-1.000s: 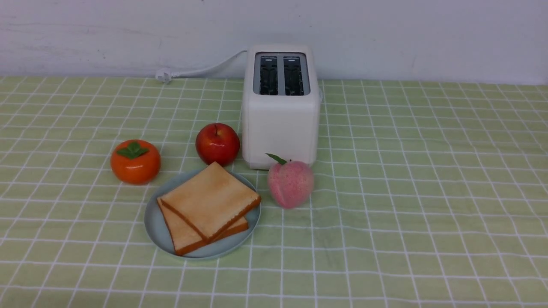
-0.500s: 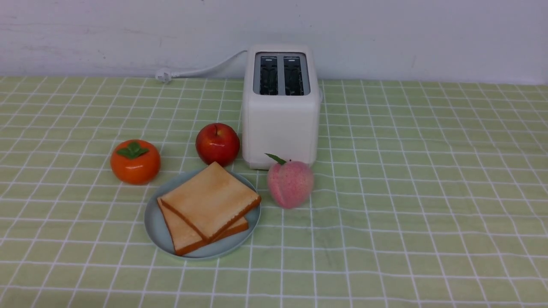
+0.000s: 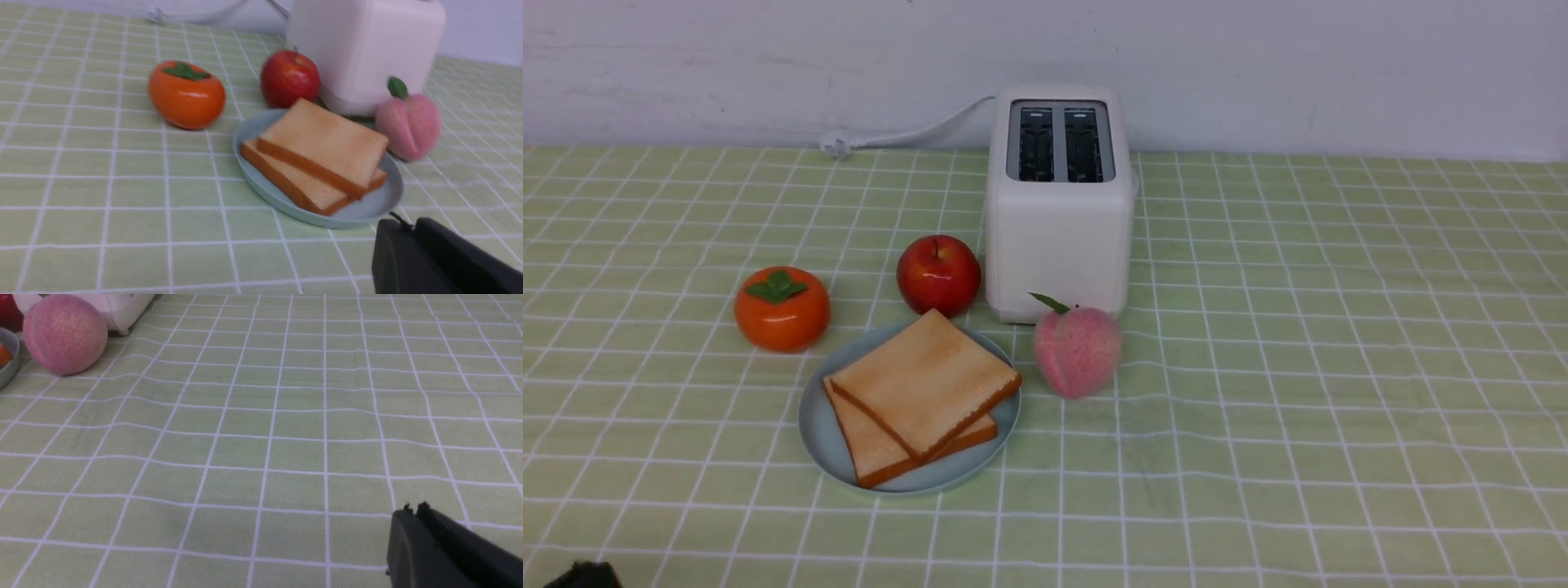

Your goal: Take toasted bread from bread machine on green coffee tablecloth place on plate.

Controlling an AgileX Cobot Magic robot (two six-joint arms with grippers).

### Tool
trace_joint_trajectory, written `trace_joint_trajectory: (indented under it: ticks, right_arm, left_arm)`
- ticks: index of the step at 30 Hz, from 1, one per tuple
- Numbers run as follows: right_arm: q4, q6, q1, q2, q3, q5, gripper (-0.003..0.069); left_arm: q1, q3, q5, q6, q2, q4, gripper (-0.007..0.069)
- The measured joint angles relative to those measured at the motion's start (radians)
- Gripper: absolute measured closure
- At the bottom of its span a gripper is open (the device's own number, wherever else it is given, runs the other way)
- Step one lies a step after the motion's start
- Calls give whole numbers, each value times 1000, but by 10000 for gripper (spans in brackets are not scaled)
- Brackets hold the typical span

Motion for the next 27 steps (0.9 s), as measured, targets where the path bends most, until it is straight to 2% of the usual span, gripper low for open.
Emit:
trace_joint_trajectory:
  ticks: [1, 2, 4, 8, 27]
  right_arm:
    - [0, 0, 0, 0, 0, 0, 648]
    - [0, 0, 0, 0, 0, 0, 647]
    - [0, 0, 0, 0, 0, 1, 643]
    - [0, 0, 0, 0, 0, 1, 638]
    - [0, 0, 0, 0, 0, 1, 627]
  left_arm:
    - [43, 6, 10, -38, -32, 42, 638]
    - [53, 9, 15, -49, -41, 60, 638]
    - [109, 13, 118, -118, -73, 110, 638]
    - [136, 19, 258, -155, -74, 126, 638]
    - [137, 19, 260, -169, -74, 129, 638]
